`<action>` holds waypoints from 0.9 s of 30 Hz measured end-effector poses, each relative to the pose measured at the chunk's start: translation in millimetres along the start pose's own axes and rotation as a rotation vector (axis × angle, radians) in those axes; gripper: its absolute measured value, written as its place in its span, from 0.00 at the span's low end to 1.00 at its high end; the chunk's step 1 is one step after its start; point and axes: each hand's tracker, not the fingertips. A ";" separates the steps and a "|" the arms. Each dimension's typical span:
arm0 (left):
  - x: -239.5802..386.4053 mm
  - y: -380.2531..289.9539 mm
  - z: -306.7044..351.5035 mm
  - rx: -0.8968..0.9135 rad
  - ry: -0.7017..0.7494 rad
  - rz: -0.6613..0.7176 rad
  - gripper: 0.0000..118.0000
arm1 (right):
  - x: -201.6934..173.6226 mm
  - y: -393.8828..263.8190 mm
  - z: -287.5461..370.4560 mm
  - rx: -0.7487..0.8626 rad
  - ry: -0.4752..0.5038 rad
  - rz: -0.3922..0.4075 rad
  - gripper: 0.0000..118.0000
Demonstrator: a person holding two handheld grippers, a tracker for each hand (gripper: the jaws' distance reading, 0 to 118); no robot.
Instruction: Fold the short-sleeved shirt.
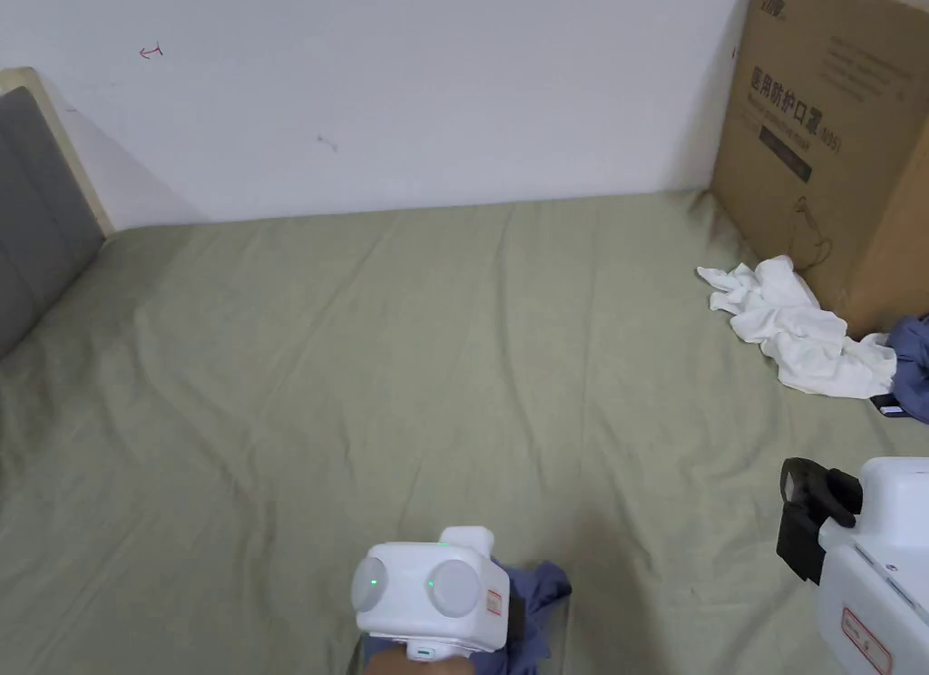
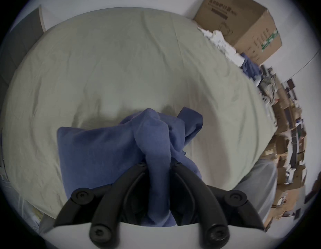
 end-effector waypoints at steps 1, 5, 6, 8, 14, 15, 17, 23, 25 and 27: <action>6.8 -0.5 -4.4 0.001 0.017 -0.014 0.17 | 1.3 -0.8 0.4 -0.001 -0.003 -0.003 0.03; 20.8 -1.1 -6.6 0.006 0.077 -0.084 0.19 | 3.1 -2.3 1.2 -0.004 -0.007 -0.013 0.03; 19.6 -1.6 -3.9 0.003 0.072 -0.089 0.21 | 3.1 -2.4 1.6 -0.003 -0.007 -0.014 0.03; 12.6 -1.4 8.1 0.018 0.028 -0.078 0.49 | 2.9 -2.1 1.9 -0.002 -0.003 -0.016 0.03; -13.6 -2.3 77.7 0.191 -0.168 0.008 0.90 | -1.4 1.6 2.0 0.007 0.007 -0.011 0.03; -18.6 -2.8 89.4 0.225 -0.163 0.009 0.96 | -2.2 2.2 2.4 0.010 0.010 -0.012 0.03; -30.7 -5.4 108.5 0.301 -0.145 0.023 0.98 | -4.0 3.4 3.1 0.014 0.013 -0.014 0.03; -70.5 -7.9 120.6 0.398 -0.050 0.071 1.00 | -9.9 4.6 2.1 0.014 0.022 -0.011 0.03; -78.6 -13.8 112.7 0.457 0.013 0.074 1.00 | -11.8 4.6 2.2 0.012 0.025 -0.008 0.03; -83.3 -23.6 104.4 0.511 0.041 0.052 0.96 | -12.7 4.4 2.2 0.009 0.028 -0.004 0.03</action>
